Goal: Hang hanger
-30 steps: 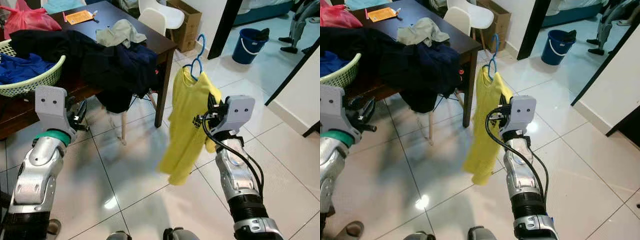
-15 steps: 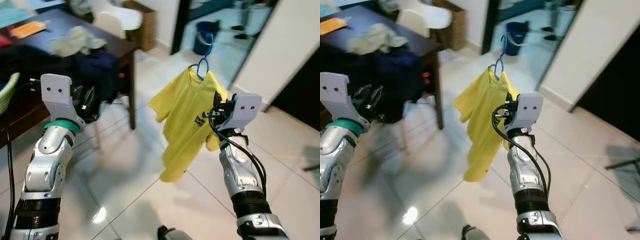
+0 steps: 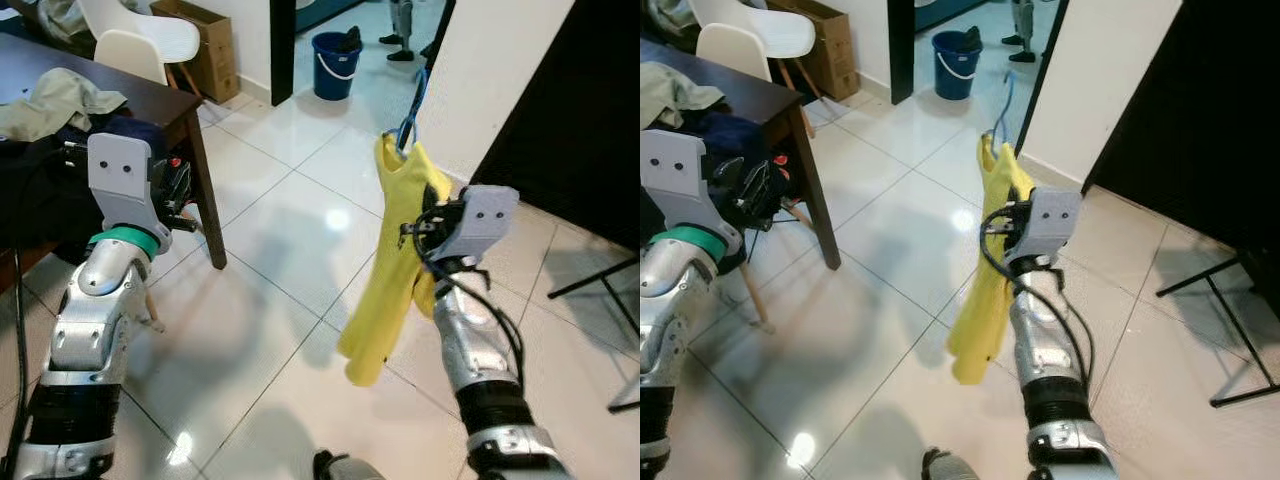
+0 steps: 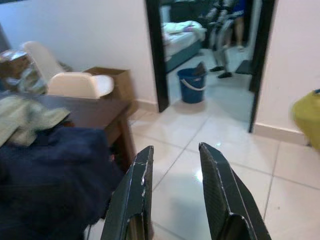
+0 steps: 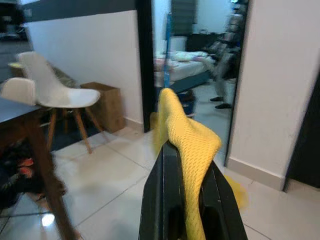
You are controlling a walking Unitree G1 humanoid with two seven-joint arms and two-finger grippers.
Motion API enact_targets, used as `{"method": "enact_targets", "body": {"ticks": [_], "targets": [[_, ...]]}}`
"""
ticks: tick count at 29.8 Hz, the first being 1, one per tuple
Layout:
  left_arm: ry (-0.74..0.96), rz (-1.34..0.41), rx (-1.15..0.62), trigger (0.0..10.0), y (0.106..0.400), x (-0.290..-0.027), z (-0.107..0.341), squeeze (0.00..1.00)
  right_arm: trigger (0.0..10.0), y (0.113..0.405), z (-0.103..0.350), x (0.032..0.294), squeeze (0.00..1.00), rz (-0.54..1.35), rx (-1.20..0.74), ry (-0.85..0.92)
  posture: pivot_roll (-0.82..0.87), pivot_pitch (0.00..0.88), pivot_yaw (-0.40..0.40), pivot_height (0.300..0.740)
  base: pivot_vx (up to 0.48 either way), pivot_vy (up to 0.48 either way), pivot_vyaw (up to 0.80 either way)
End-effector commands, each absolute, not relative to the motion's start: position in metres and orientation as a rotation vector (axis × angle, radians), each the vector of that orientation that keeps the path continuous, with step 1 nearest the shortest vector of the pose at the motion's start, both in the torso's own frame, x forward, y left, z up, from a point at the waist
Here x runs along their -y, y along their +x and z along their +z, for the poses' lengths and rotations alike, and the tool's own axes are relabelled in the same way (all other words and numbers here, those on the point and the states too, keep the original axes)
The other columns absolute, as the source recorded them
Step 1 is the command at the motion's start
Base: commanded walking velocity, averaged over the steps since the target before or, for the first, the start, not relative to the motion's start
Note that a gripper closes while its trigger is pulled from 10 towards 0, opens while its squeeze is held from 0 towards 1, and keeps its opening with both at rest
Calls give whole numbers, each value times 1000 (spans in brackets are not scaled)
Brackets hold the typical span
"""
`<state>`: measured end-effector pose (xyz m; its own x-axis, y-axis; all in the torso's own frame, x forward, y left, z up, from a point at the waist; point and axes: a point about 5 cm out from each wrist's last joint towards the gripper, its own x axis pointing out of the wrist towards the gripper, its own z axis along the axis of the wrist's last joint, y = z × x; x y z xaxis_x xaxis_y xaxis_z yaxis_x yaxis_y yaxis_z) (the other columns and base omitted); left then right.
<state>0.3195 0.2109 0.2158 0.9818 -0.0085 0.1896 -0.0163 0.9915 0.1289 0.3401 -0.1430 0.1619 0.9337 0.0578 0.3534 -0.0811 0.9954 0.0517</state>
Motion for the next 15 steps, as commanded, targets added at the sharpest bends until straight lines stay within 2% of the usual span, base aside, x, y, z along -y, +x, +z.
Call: {"method": "enact_targets", "body": {"ticks": [1,15], "targets": [[136,-25,189,10000,321,-205,214,0,10000,339,169,152,0,46,398,66,46,0,16,740,0,0,-800],[129,-37,206,10000,325,-198,218,0,10000,338,170,153,0,42,403,59,44,8,11,740,0,0,-800]]}}
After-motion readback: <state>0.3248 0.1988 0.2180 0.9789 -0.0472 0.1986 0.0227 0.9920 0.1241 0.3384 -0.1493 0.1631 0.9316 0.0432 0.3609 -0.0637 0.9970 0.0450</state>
